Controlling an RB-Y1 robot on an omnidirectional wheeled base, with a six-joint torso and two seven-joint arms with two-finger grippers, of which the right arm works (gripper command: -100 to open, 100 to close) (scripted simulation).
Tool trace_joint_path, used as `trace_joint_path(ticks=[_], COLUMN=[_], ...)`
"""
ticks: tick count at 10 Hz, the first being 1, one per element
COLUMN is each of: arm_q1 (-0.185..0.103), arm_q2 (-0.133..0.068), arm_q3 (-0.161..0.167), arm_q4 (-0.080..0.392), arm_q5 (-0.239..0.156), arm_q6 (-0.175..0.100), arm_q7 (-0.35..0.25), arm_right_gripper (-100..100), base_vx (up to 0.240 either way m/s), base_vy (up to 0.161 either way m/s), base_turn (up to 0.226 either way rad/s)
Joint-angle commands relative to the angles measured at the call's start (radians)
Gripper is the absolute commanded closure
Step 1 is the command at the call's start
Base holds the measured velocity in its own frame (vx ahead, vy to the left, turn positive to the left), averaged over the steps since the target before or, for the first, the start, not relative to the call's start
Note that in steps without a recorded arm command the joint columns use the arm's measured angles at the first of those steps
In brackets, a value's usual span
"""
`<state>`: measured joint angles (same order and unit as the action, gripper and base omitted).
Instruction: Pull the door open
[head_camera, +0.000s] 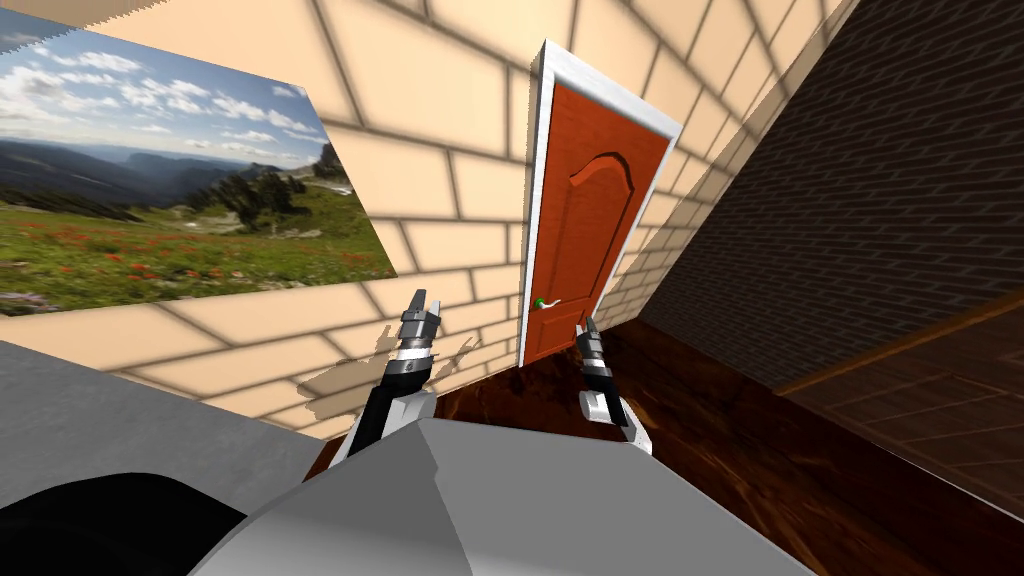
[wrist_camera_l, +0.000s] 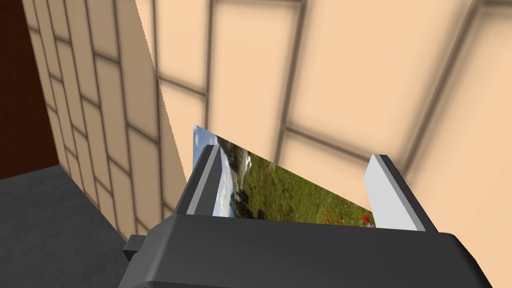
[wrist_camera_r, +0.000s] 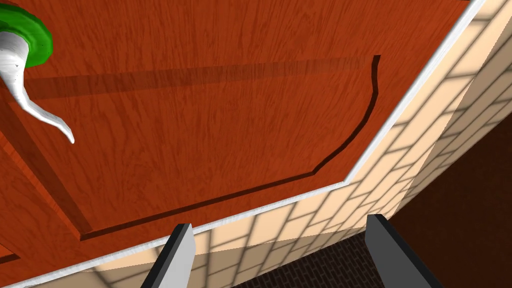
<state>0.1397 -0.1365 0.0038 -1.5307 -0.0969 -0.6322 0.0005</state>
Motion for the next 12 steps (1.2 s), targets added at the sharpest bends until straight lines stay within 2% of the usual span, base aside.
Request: trace_joint_path(ticks=[1,2,3,4,5,6,9,10,11,12], arm_q1=[-0.026,-0.026,-0.047,-0.047,-0.068,-0.068,-0.130,-0.130,-0.149,-0.149], arm_q2=[-0.010,-0.010,-0.018,-0.018,-0.026,-0.026,-0.049,-0.049,-0.056,-0.056], arm_q3=[0.002,0.002,0.004,0.004,0.006,0.006,0.013,0.013,0.015,0.015], arm_q4=[0.050,0.067,0.098,0.117,0.159,0.166,0.286,0.311,0.338,0.357], arm_q5=[0.001,0.001,0.002,0.002,0.003,0.003,0.006,0.006,0.006,0.006], arm_q6=[-0.004,-0.004,-0.007,-0.007,-0.011,-0.011,-0.021,-0.021,-0.024,-0.024], arm_q7=[-0.009,-0.009,-0.016,-0.016,-0.022,-0.022,-0.042,-0.042,-0.048,-0.048], arm_right_gripper=[-100,-100,-100,-100,-100,-100,-100,-100,-100,-100], base_vx=[0.017,0.023,0.034,0.029,0.023,0.014,0.033,0.036,0.022,0.013], base_vy=[-0.055,-0.054,-0.071,-0.057,-0.065,-0.056,-0.098,-0.096,-0.073,-0.052], base_turn=[0.127,0.093,0.138,0.071,0.130,0.064,0.197,0.070,0.103,0.073])
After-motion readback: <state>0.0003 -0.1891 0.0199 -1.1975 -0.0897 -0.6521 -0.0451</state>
